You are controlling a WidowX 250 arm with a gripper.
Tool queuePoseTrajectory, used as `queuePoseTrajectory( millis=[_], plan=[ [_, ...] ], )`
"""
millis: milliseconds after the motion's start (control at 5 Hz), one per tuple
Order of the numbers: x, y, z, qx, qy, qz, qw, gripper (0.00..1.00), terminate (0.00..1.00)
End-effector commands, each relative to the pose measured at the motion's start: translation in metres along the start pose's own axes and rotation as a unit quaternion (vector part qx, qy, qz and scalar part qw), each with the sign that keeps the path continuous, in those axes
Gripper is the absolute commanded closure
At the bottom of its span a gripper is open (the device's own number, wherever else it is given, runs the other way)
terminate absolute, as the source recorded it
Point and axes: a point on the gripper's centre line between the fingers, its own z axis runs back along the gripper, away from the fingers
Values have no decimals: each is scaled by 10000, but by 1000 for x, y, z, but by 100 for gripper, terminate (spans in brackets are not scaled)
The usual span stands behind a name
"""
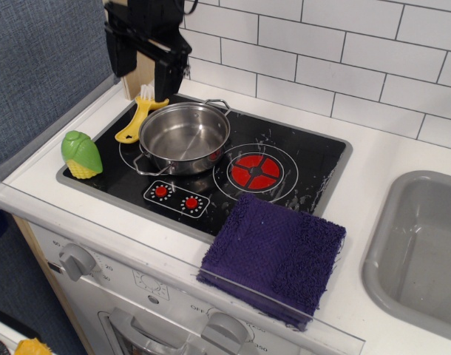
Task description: Place the pot on the left burner
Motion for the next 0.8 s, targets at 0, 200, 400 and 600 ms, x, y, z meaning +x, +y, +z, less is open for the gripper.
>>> queuePoseTrajectory(
  millis=[0, 200, 400, 600],
  plan=[
    [-14, -20, 12, -403, -406, 7, 9984, 0, 0],
    [-16, -32, 6, -369, -272, -292, 9985, 0, 0],
    [-16, -32, 6, -369, -272, -292, 9985, 0, 0],
    [-16, -32, 6, -369, -272, -292, 9985, 0, 100]
  ],
)
